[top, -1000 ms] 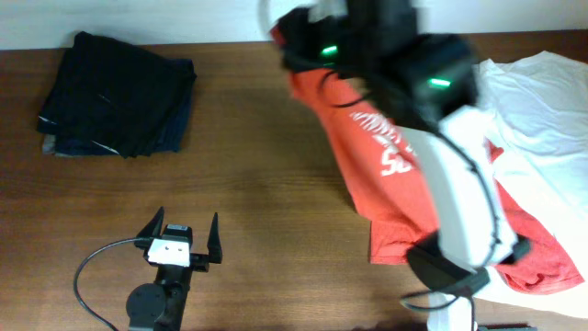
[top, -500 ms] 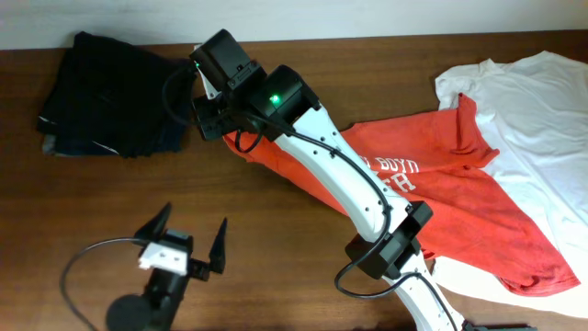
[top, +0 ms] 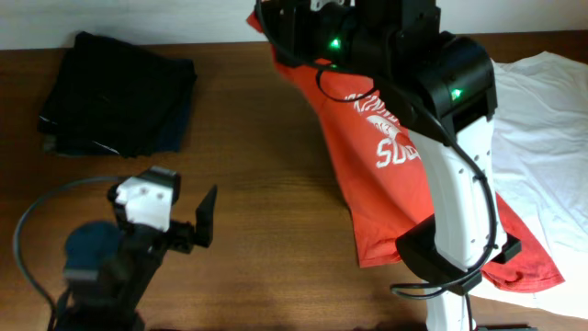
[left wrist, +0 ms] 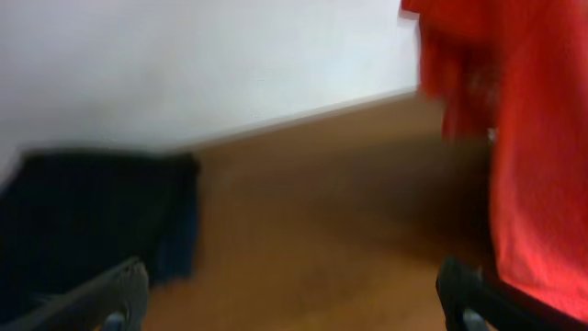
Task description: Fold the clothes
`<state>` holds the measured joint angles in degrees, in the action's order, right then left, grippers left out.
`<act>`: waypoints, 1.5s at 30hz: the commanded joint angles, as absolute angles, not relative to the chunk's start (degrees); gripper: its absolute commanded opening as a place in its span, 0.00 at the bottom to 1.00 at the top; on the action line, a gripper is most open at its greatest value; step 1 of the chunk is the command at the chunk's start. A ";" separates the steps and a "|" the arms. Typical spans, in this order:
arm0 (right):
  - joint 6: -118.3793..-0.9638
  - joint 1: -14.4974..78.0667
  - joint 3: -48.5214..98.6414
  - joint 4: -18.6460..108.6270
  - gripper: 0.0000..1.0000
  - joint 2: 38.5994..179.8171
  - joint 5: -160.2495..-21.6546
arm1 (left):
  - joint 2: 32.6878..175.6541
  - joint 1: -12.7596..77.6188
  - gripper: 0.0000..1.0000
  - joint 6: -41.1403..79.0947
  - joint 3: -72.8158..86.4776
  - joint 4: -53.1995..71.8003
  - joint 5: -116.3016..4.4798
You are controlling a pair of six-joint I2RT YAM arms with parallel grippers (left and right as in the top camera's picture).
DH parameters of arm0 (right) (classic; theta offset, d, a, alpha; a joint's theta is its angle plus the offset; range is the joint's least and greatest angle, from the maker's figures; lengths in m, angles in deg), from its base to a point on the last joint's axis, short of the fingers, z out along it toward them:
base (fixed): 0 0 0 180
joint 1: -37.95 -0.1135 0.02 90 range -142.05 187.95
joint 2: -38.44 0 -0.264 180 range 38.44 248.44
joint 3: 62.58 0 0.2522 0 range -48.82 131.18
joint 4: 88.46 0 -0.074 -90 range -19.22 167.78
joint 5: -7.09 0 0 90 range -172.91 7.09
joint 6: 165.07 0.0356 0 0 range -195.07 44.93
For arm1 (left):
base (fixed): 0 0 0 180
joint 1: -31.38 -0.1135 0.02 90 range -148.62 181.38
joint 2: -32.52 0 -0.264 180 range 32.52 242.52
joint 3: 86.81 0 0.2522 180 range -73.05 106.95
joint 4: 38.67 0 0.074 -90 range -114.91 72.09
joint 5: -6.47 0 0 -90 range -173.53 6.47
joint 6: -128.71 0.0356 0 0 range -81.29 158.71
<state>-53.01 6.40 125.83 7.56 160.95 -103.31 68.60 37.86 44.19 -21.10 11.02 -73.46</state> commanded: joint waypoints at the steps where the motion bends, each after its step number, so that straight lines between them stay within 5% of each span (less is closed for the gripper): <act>1: -53.22 4.61 125.50 7.89 0.04 162.53 -105.61 | 78.59 37.97 0.99 37.68 -20.73 15.56 -73.72; 5: -53.84 0.15 120.63 7.91 0.04 162.66 -97.63 | 92.34 36.13 0.99 31.49 -20.73 18.03 -77.59; 10: -53.64 -5.08 96.13 16.41 0.04 162.66 -97.45 | 88.73 15.35 0.99 28.89 -19.66 16.98 -72.02; 17: -51.56 -13.84 59.17 38.49 0.04 162.66 -97.24 | 88.38 11.37 0.99 28.89 -17.93 16.15 -73.24; 23: -50.62 -13.73 55.36 40.48 0.04 162.64 -97.76 | 89.45 7.85 0.99 27.36 -16.45 14.32 -73.20; 25: -50.64 -12.99 56.72 40.74 0.18 162.53 -99.86 | 89.38 7.83 0.99 27.38 -16.40 14.19 -73.22; 27: -50.86 -10.52 60.28 40.26 0.84 161.61 -108.32 | 89.38 7.85 0.99 27.38 -16.08 13.18 -73.20; 28: -50.86 -9.01 61.68 39.89 0.97 160.82 -111.12 | 89.41 7.85 0.99 27.40 -15.79 12.90 -73.20; 33: -52.39 -1.45 64.68 35.01 0.98 152.52 -114.11 | 89.41 7.85 0.99 29.65 -12.84 11.56 -66.10; 34: -52.35 0.50 64.68 33.37 0.98 150.51 -113.67 | 89.41 7.85 0.96 30.88 -11.90 11.43 -62.42; 35: -52.33 3.62 64.68 30.38 0.98 148.34 -112.38 | 89.43 8.16 0.38 31.84 -11.64 10.29 -55.43; 37: -52.35 14.03 64.68 20.06 0.98 144.78 -107.86 | 90.83 11.46 0.01 33.72 -11.64 7.67 -48.02; 41: -56.74 37.96 64.63 4.02 0.99 144.23 -101.30 | 99.22 21.93 0.00 35.60 -11.59 5.27 -46.60; 45: -60.28 51.64 64.61 -4.57 0.94 145.74 -89.59 | 117.38 37.86 0.01 38.81 -3.49 5.60 -49.44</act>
<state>-57.64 48.34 64.48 -2.19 145.46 -96.58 109.27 30.82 36.17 -9.78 5.20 -47.98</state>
